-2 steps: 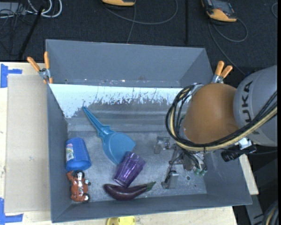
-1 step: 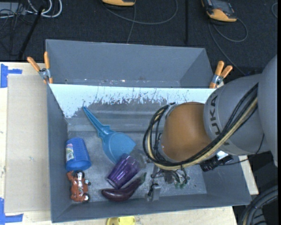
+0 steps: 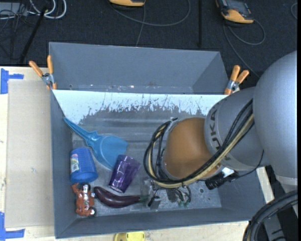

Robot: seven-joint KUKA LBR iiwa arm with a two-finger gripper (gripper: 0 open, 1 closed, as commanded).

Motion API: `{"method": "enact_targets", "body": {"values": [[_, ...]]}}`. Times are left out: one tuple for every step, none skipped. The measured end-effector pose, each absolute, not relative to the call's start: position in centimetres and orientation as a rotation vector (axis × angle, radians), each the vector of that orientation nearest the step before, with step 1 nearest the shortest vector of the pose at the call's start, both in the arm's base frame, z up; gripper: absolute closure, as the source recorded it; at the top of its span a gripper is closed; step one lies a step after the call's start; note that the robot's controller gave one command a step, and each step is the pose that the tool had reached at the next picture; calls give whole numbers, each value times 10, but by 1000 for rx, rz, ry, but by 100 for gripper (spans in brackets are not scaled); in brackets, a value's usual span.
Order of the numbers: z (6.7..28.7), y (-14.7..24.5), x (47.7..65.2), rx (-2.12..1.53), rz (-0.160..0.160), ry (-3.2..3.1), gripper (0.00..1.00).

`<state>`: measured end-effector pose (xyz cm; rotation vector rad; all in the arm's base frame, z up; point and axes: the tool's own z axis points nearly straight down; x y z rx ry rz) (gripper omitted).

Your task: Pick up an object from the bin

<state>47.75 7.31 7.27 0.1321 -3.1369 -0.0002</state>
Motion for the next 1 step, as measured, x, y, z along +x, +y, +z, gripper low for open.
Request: {"method": "enact_targets", "body": {"values": [[73,73,478,132,0,-3137,100]]}}
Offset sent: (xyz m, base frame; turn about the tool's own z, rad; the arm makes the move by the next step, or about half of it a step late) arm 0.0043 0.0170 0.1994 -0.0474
